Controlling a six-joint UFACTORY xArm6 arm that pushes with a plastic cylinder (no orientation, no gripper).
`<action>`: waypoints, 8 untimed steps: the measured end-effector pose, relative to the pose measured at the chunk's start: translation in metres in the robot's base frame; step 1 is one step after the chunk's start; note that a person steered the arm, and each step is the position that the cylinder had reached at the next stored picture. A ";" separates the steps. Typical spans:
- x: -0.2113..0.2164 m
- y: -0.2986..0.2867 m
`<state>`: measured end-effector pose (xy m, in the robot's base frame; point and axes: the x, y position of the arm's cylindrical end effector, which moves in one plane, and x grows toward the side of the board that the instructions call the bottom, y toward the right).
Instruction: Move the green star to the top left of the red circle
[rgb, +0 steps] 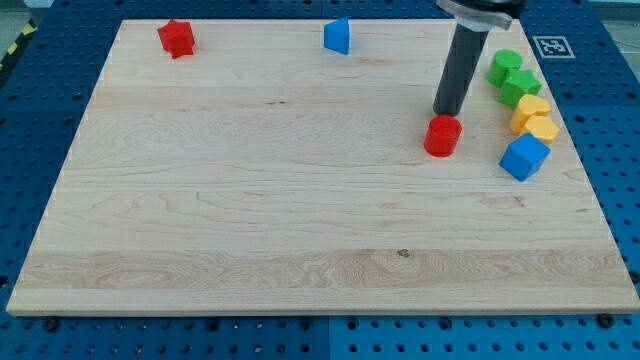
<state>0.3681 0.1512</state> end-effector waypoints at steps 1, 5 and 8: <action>-0.047 -0.027; -0.140 0.152; -0.037 0.158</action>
<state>0.3310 0.3094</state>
